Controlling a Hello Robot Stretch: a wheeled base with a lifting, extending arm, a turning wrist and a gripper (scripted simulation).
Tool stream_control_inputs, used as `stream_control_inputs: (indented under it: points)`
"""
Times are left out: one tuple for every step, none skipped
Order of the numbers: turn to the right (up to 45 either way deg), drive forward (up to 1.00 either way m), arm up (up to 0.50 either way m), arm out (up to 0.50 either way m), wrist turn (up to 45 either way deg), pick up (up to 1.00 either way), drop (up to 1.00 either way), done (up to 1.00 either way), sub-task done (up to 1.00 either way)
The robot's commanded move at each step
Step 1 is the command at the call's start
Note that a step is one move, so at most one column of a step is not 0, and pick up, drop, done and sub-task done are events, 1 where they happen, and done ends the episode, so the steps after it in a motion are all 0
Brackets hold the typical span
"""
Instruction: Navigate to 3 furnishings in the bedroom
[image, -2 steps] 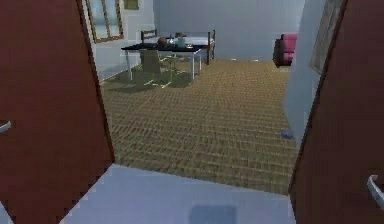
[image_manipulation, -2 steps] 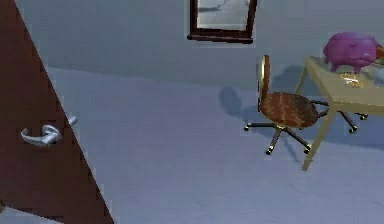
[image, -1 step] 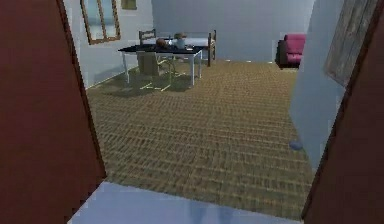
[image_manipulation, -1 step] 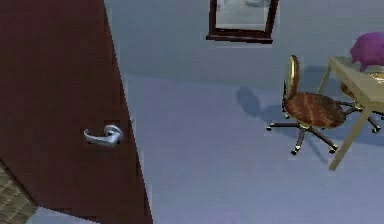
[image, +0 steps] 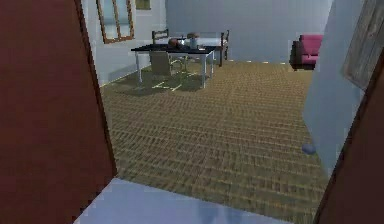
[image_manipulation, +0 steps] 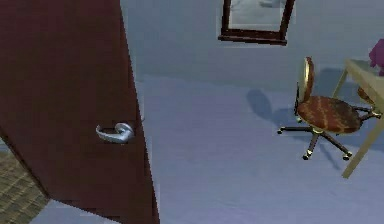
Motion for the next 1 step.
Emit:
stream_control_inputs:
  points:
    - [0.0, 1.00, 0.00, 0.00, 0.0, 0.00, 0.00, 0.00, 0.00]
